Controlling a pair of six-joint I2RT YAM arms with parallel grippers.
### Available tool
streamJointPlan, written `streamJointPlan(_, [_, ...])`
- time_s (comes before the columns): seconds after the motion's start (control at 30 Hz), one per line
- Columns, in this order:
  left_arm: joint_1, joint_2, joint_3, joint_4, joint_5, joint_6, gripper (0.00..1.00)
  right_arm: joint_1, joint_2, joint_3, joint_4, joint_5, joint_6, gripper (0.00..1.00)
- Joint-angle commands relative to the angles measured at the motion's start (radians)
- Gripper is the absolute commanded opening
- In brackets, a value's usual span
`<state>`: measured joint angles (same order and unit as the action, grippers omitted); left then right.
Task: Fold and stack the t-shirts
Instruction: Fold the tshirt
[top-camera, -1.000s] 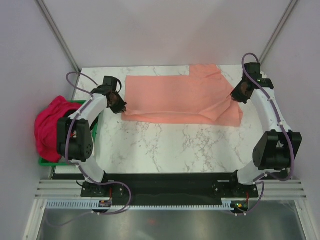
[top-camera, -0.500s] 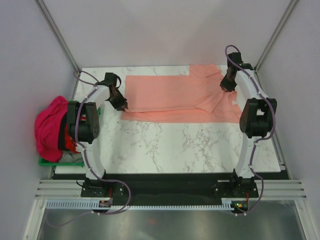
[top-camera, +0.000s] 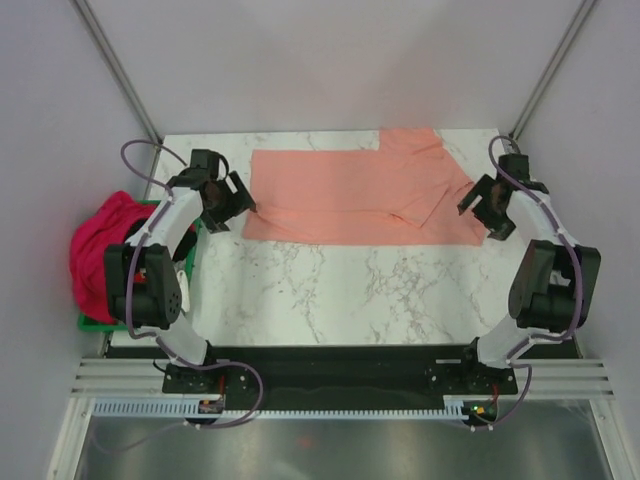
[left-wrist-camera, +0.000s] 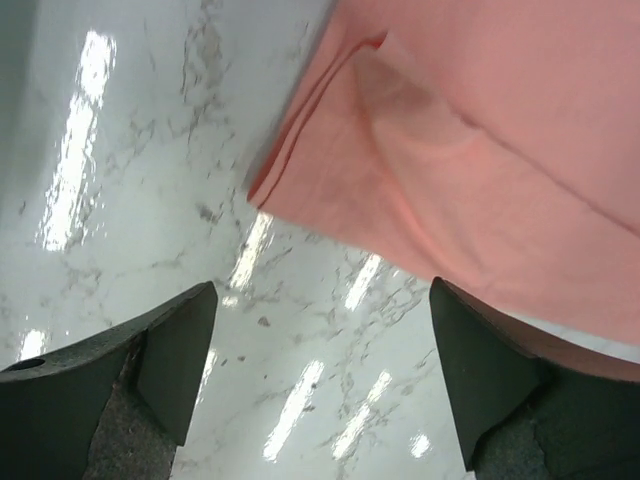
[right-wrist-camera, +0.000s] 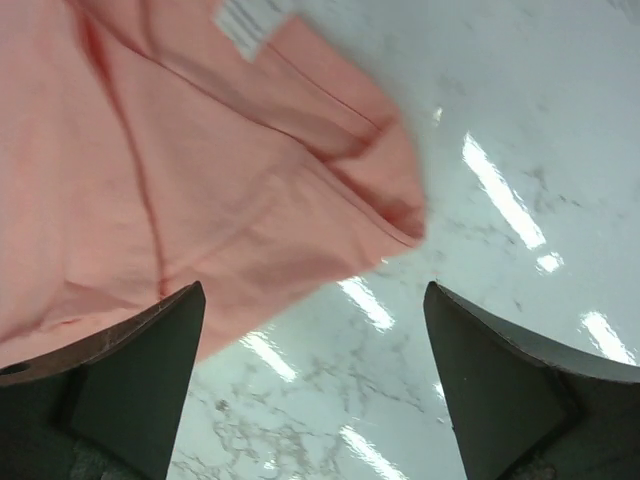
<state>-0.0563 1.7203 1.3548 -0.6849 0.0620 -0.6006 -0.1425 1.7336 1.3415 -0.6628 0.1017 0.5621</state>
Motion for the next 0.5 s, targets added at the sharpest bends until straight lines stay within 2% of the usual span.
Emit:
streamJointPlan(0.0, [-0.004,-0.074,-0.172,0.092,0.028,0.015,0.93,-0.084,-0.130,-0.232,0.204,-0.163,0.004,0.98])
streamJointPlan(0.03, [-0.004,-0.088,-0.228,0.134,0.035,-0.004,0.92,-0.112,-0.134,-0.298,0.219,-0.190,0.001,0.97])
streamJointPlan(0.17, [-0.004,-0.088,-0.316,0.220,0.044,-0.039,0.91,-0.121,-0.103,-0.355,0.272,-0.224,-0.002,0.96])
streamJointPlan(0.37, [-0.004,-0.031,-0.327,0.289,0.042,-0.056,0.88,-0.121,0.006,-0.354,0.345,-0.247,0.009,0.86])
streamJointPlan(0.47, [-0.004,0.013,-0.324,0.301,0.045,-0.071,0.83,-0.129,0.041,-0.340,0.354,-0.234,-0.002,0.79])
